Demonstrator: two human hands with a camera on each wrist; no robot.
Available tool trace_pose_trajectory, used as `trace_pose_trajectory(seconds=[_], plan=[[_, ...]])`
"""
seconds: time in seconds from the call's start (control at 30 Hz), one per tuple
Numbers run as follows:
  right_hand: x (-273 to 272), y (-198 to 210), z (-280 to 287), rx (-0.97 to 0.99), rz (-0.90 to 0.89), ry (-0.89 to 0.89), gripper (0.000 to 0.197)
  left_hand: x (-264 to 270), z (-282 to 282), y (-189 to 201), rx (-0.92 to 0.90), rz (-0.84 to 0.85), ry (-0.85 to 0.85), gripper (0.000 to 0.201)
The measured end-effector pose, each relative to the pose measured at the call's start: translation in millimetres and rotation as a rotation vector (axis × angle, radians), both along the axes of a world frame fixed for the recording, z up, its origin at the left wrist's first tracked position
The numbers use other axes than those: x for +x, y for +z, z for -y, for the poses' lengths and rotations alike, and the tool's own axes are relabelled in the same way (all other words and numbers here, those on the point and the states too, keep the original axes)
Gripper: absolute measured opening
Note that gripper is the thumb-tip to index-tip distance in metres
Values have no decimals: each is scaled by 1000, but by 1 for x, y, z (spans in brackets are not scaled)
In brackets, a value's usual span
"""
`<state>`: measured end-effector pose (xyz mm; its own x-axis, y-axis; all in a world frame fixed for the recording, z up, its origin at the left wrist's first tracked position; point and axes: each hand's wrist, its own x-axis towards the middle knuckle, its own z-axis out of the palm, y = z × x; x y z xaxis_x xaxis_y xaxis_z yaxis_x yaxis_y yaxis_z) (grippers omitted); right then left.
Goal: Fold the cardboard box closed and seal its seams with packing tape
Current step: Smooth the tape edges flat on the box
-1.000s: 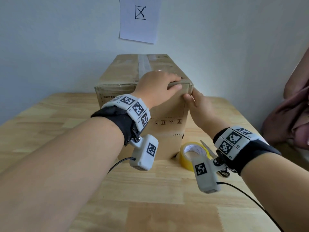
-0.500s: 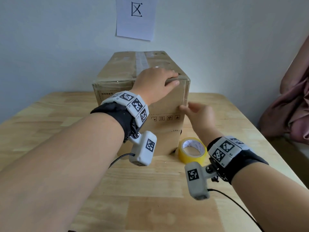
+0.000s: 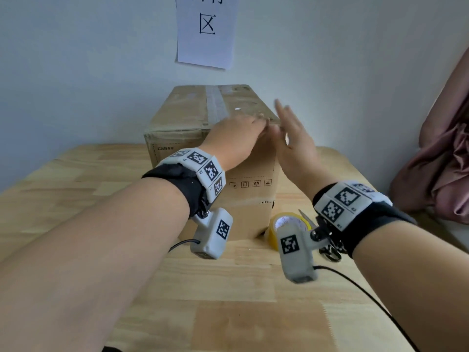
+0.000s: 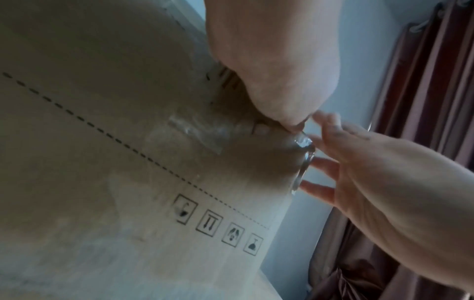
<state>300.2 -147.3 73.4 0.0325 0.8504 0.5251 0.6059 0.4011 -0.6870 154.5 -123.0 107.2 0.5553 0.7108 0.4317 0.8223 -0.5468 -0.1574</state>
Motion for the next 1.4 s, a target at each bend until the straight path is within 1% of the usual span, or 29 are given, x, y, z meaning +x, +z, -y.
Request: trace_pose_trajectory(seconds=[0.07, 0.1, 0.17, 0.3, 0.37, 0.4, 0.43, 0.5, 0.53, 0.57, 0.6, 0.63, 0.67, 0.7, 0.73, 0.77, 0.83, 0.9, 0.93, 1.03, 1.07, 1.1, 1.17, 1.2, 1.27, 1.3, 1.33, 1.37, 1.4], plan=[[-4, 10, -4, -17, 204, -14, 43, -7, 3, 0, -23, -87, 19, 43], [-5, 12, -6, -22, 272, -56, 41, -14, 5, -1, -31, -113, 41, 47], [-6, 16, -4, -3, 351, -132, 39, -38, 9, -6, 7, -110, 82, 48], [-9, 20, -1, -14, 346, -156, 40, -100, 17, -22, 58, -90, 270, 59], [-11, 20, -1, -21, 328, -141, 42, -126, 21, -28, 27, -38, 370, 66], [-12, 22, 0, -34, 297, -139, 42, -136, 24, -30, -19, 31, 400, 68], [-13, 24, -1, -57, 248, -151, 43, -143, 28, -29, -86, 142, 407, 70], [-11, 32, -4, -122, 100, -224, 47, -151, 28, -23, -268, 457, 408, 74], [-10, 37, -6, -172, -5, -259, 51, -152, 26, -18, -348, 631, 428, 77], [-10, 41, -8, -256, -118, -280, 63, -151, 24, -12, -418, 808, 456, 83], [-12, 43, -7, -380, -208, -274, 70, -147, 22, -6, -487, 981, 482, 85], [-15, 45, -7, -499, -282, -243, 67, -142, 21, -1, -563, 1116, 497, 81], [-20, 46, -5, -598, -347, -205, 58, -138, 19, 2, -620, 1205, 506, 75], [-23, 47, -3, -653, -408, -177, 47, -134, 19, 3, -636, 1260, 507, 66], [-26, 49, 0, -666, -456, -158, 38, -132, 16, 2, -608, 1293, 504, 52], [-28, 51, 1, -664, -477, -146, 32, -130, 16, 1, -576, 1324, 499, 42], [-28, 54, 4, -664, -478, -109, 30, -130, 16, 0, -573, 1398, 471, 32], [-28, 52, 7, -655, -482, -80, 35, -135, 19, -2, -547, 1430, 429, 25], [-30, 49, 9, -638, -478, -67, 37, -138, 21, -4, -495, 1427, 395, 23], [-37, 31, 11, -590, -462, 27, 46, -148, 32, -9, -248, 1370, 284, 17], [-40, 24, 12, -582, -450, 51, 48, -150, 36, -12, -194, 1353, 250, 16], [-42, 16, 12, -575, -428, 68, 48, -153, 41, -14, -178, 1335, 222, 18], [-47, 0, 12, -582, -414, 91, 49, -159, 47, -21, -271, 1267, 216, 28], [-48, -9, 11, -587, -453, 81, 48, -163, 48, -27, -336, 1213, 243, 34], [-51, -18, 12, -587, -595, 19, 37, -169, 50, -40, -447, 1078, 299, 49], [-52, -20, 12, -595, -638, -2, 43, -171, 51, -47, -488, 1023, 311, 59], [-52, -22, 12, -610, -628, 4, 59, -173, 51, -54, -530, 1006, 324, 66], [-53, -23, 12, -643, -564, 28, 74, -175, 52, -59, -557, 1033, 333, 67], [-54, -22, 12, -663, -481, 53, 80, -176, 53, -62, -582, 1094, 357, 62]])
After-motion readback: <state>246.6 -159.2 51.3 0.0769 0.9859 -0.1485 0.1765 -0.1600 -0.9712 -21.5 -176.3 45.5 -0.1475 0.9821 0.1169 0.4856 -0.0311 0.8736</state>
